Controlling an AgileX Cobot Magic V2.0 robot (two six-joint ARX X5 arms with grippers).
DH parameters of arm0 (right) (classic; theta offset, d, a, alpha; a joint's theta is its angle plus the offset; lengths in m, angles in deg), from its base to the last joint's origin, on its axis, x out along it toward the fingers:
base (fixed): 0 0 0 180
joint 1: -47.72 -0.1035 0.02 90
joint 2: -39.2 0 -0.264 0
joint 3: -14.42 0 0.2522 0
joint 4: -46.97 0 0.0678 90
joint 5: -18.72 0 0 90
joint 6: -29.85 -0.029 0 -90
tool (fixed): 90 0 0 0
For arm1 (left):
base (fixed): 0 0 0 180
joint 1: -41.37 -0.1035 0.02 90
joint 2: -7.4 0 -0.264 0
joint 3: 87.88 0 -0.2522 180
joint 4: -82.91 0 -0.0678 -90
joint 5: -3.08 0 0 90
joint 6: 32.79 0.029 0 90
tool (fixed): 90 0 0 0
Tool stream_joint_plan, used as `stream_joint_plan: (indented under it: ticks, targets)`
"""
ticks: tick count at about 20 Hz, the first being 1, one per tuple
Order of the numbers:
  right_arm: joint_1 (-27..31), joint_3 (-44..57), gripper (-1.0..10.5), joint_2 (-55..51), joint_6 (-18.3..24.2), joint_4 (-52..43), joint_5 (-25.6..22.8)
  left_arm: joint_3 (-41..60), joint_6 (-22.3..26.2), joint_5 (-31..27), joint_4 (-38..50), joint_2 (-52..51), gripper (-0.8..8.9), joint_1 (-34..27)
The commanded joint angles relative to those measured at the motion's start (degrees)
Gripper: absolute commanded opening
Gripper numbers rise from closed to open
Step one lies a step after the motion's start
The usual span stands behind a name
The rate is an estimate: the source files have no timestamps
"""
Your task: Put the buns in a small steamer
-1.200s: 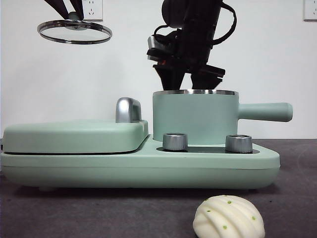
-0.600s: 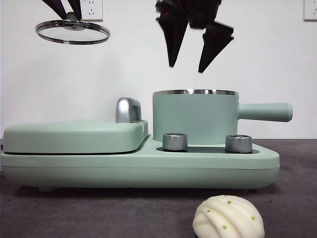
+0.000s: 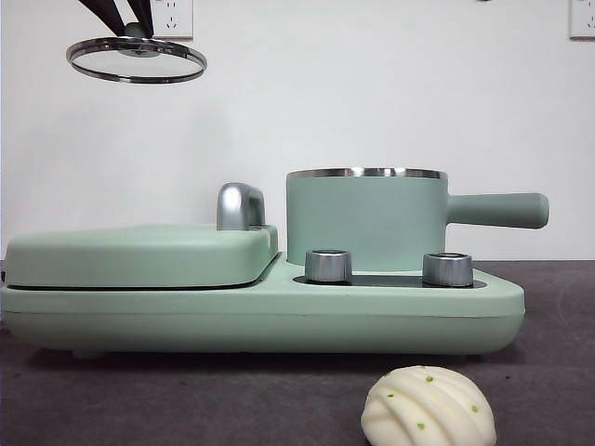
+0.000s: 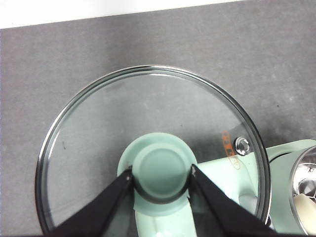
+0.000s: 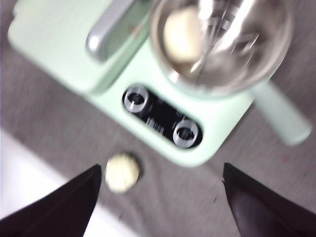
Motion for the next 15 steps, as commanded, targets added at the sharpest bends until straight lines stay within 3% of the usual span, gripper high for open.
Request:
stream_joint_plan:
  ticks: [1, 7, 15]
  targets:
    - [-2.51, 6.1, 3.9, -4.37, -3.15, 4.55, -0.33, -2.14, -0.55, 0.09, -0.11, -0.35, 1.09, 0.39]
    - [-10.12, 26.58, 3.9, -15.08, -11.58, -6.34, -1.27, -2.14, -0.57, 0.11, -0.11, -0.35, 1.09, 0.81]
    - [-21.59, 47.15, 3.9, -10.78, -14.64, -31.54, -1.33, -2.14, -0.57, 0.09, -0.11, -0.35, 1.09, 0.81]
